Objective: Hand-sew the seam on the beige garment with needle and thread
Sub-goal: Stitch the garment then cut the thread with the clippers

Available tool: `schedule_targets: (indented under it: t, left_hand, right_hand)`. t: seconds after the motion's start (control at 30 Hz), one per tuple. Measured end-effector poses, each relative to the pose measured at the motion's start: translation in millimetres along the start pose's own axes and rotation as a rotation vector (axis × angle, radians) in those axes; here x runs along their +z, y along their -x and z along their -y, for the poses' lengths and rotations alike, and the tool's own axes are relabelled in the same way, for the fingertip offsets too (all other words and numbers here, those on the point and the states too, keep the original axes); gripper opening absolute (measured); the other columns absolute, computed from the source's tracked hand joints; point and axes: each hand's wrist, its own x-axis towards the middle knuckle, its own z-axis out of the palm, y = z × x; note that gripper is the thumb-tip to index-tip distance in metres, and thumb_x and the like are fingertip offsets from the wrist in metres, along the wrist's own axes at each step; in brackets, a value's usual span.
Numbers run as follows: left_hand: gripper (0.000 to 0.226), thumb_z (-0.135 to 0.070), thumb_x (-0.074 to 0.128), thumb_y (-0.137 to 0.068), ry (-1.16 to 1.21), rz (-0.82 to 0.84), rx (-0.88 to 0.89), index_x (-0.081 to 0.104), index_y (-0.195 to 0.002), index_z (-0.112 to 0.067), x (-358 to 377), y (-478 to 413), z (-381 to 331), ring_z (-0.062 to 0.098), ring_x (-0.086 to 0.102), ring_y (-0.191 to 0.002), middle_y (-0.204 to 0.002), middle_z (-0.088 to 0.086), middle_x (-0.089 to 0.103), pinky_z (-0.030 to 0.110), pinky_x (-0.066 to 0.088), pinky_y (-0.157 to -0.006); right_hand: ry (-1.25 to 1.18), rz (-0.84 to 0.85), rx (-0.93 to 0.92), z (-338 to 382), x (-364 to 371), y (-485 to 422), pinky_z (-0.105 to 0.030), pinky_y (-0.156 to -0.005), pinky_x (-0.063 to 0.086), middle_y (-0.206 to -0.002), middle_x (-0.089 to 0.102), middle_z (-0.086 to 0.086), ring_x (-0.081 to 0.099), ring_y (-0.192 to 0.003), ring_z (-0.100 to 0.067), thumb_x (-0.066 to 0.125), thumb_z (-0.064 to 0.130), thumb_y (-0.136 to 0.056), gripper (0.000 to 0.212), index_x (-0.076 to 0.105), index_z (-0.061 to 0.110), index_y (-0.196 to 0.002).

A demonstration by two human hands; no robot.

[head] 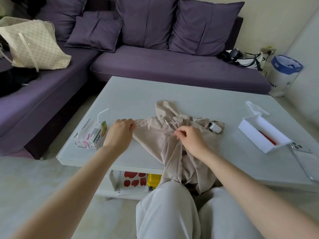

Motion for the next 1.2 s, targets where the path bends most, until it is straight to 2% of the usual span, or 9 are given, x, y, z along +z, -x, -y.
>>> schedule_targets:
  t: [0.13, 0.23, 0.3, 0.4, 0.53, 0.63, 0.8, 1.1, 1.2]
  left_hand:
    - [0.026, -0.012, 0.037, -0.099, -0.27, 0.082, 0.045, 0.061, -0.092, -0.01, 22.0, -0.3, -1.7, 0.024, 0.044, -0.091, -0.094, 0.008, 0.063, 0.031, 0.028, -0.077]
    - [0.024, -0.01, 0.037, -0.097, -0.413, 0.167, 0.016, 0.057, -0.087, -0.017, 36.3, -2.8, -12.2, 0.021, 0.043, -0.098, -0.101, 0.001, 0.062, 0.028, 0.024, -0.076]
    - [0.023, -0.007, 0.04, -0.093, -0.478, 0.195, 0.01, 0.06, -0.101, -0.017, 46.0, -5.6, -22.7, 0.023, 0.042, -0.112, -0.113, 0.002, 0.057, 0.03, 0.028, -0.083]
    - [0.033, -0.008, 0.043, -0.093, -0.357, 0.132, 0.054, 0.056, -0.123, -0.017, 58.4, -10.5, -48.3, 0.026, 0.038, -0.122, -0.128, 0.005, 0.049, 0.037, 0.026, -0.099]
    - [0.027, -0.019, 0.042, -0.098, -0.125, 0.034, 0.219, 0.065, -0.111, -0.016, 76.0, -15.8, -100.2, 0.025, 0.044, -0.114, -0.118, 0.002, 0.058, 0.034, 0.026, -0.094]
    - [0.028, -0.029, 0.043, -0.099, -0.088, 0.096, 0.234, 0.067, -0.108, -0.017, 95.7, -23.5, -137.0, 0.023, 0.043, -0.113, -0.114, 0.0, 0.061, 0.031, 0.024, -0.094]
    - [0.034, -0.04, 0.049, -0.094, -0.173, 0.286, 0.187, 0.063, -0.115, -0.018, 129.2, -39.9, -163.2, 0.026, 0.039, -0.121, -0.12, 0.003, 0.06, 0.034, 0.021, -0.098]
    - [0.022, -0.03, 0.055, -0.092, -0.179, 0.322, 0.119, 0.069, -0.1, -0.015, 147.5, -53.3, -154.9, 0.027, 0.048, -0.109, -0.102, 0.01, 0.066, 0.032, 0.025, -0.086]
    - [0.021, -0.026, 0.056, -0.092, -0.102, 0.307, 0.105, 0.07, -0.101, -0.013, 143.5, -53.5, -152.6, 0.028, 0.051, -0.107, -0.098, 0.011, 0.067, 0.033, 0.03, -0.089]
  right_hand:
    - [-0.005, 0.029, -0.019, -3.0, -0.6, 3.8, -0.009, -0.061, 0.042, -0.079, 0.066, 0.007, 0.054, -0.064, 0.003, 0.055, 0.017, -0.095, 0.019, 0.071, 0.008, -0.091]
    - [0.035, 0.128, -0.077, -4.5, -5.0, 8.2, -0.013, -0.072, 0.04, -0.102, 0.059, 0.008, 0.051, -0.074, 0.002, 0.053, 0.02, -0.096, 0.021, 0.066, 0.011, -0.11]
    - [0.095, 0.119, -0.074, -12.9, -11.6, 9.5, -0.018, -0.083, 0.039, -0.119, 0.048, 0.007, 0.052, -0.087, -0.004, 0.049, 0.022, -0.097, 0.032, 0.053, 0.015, -0.128]
    - [0.119, -0.059, 0.005, -39.4, -31.8, 6.5, -0.026, -0.094, 0.039, -0.131, 0.046, -0.006, 0.052, -0.112, -0.021, 0.048, 0.015, -0.097, 0.037, 0.045, 0.009, -0.133]
    - [0.151, -0.135, 0.229, -86.2, -65.9, -4.1, -0.034, -0.098, 0.038, -0.128, 0.048, -0.015, 0.049, -0.117, -0.029, 0.048, 0.003, -0.093, 0.032, 0.048, 0.002, -0.126]
    - [0.125, -0.111, 0.317, -111.9, -78.2, -14.4, -0.04, -0.098, 0.041, -0.125, 0.051, -0.013, 0.051, -0.115, -0.029, 0.052, 0.006, -0.091, 0.032, 0.052, 0.006, -0.123]
    - [0.102, -0.009, 0.298, -130.7, -78.2, -33.1, -0.036, -0.099, 0.04, -0.127, 0.052, -0.012, 0.049, -0.118, -0.028, 0.056, 0.005, -0.087, 0.037, 0.053, 0.009, -0.124]
    - [0.194, 0.136, 0.229, -141.5, -74.5, -57.0, -0.038, -0.093, 0.044, -0.115, 0.059, -0.009, 0.053, -0.111, -0.027, 0.06, 0.011, -0.083, 0.035, 0.059, 0.015, -0.118]
    - [0.19, 0.129, 0.231, -139.0, -81.6, -56.6, -0.028, -0.09, 0.037, -0.12, 0.053, -0.014, 0.047, -0.113, -0.027, 0.06, 0.015, -0.087, 0.036, 0.056, 0.007, -0.121]
